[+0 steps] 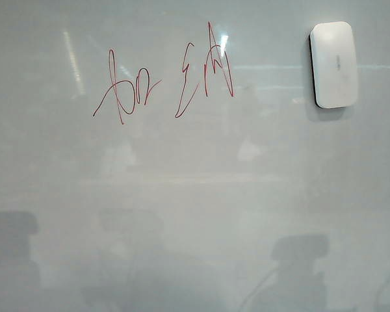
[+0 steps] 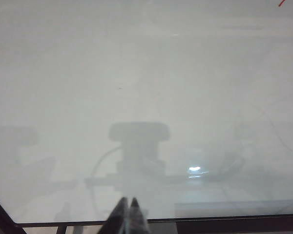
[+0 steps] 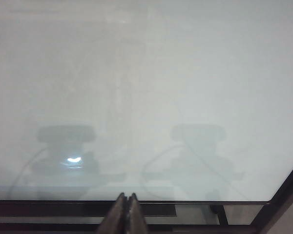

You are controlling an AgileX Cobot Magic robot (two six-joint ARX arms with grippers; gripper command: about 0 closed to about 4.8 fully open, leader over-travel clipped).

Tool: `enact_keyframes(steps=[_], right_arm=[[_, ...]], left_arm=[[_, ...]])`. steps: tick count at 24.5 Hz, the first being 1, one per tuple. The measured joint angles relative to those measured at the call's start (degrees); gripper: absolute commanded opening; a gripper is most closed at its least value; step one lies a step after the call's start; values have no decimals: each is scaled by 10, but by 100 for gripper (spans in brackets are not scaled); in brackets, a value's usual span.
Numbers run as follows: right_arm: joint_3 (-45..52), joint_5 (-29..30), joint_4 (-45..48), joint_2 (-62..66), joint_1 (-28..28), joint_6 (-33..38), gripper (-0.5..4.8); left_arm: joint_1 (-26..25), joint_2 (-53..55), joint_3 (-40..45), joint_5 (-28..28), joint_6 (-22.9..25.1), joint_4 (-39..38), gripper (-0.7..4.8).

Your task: Grab the whiteboard eraser that is attached to the surface of the whiteboard and use it to clean the writing on the whiteboard.

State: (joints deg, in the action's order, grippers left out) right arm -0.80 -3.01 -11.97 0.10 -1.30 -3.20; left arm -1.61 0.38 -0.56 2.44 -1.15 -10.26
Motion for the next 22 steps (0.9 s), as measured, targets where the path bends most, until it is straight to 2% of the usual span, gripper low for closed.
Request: enact_keyframes(steps=[2,6,7,9,11,14,15,17,20,22], right_arm=[[0,0,0,0,0,0,-1],[0,0,0,0,0,0,-1],[0,0,0,0,0,0,-1],[0,0,0,0,0,0,-1],[0,0,0,0,0,0,-1],[0,0,0,0,0,0,-1],[0,0,0,0,0,0,-1],[0,0,0,0,0,0,-1],[0,0,0,0,0,0,-1],[0,0,0,0,0,0,-1]], left_arm=[[0,0,0,0,-1,1,-5],[26,20,-32,5,-56,47,-5],[46,42,-96,18,-64,75,-5],[66,66,-169,29,-66,68,-5],[85,96,-270,48,-56,14,-5],[122,134,-477,78,-29,-249,-5],[127,134,-515,88,-26,-301,-5],[131,125,-607,153,-22,-409,-5],[131,110,-662,206,-3,-488,-5],[131,94,-666,209,16,-521,-5]])
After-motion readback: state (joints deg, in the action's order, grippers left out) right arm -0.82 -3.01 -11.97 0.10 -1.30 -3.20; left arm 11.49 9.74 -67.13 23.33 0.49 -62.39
